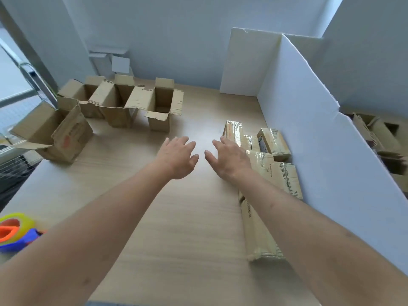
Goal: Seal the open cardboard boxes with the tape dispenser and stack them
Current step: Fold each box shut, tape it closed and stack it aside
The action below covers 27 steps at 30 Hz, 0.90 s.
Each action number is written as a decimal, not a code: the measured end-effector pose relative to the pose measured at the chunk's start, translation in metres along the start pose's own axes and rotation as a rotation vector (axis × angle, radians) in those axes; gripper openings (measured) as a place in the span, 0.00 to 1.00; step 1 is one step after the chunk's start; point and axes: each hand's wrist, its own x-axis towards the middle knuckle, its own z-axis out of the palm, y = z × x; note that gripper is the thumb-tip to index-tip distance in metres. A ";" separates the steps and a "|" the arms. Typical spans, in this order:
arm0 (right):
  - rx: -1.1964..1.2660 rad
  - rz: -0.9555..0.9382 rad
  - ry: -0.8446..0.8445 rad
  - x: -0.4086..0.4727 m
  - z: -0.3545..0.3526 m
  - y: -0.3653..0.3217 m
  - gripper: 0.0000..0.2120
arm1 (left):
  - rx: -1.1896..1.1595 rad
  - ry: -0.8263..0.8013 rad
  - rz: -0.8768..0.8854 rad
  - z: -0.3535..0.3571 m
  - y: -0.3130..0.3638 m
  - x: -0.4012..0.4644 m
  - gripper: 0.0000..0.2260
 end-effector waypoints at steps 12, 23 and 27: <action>-0.044 -0.293 -0.059 -0.103 -0.005 -0.118 0.25 | -0.020 0.090 -0.293 -0.020 -0.081 -0.196 0.22; -0.028 -0.358 -0.083 -0.107 0.048 -0.304 0.24 | -0.003 0.140 -0.324 -0.023 -0.253 -0.289 0.22; -0.030 -0.340 -0.095 -0.102 0.076 -0.382 0.25 | 0.005 0.134 -0.280 -0.025 -0.332 -0.311 0.20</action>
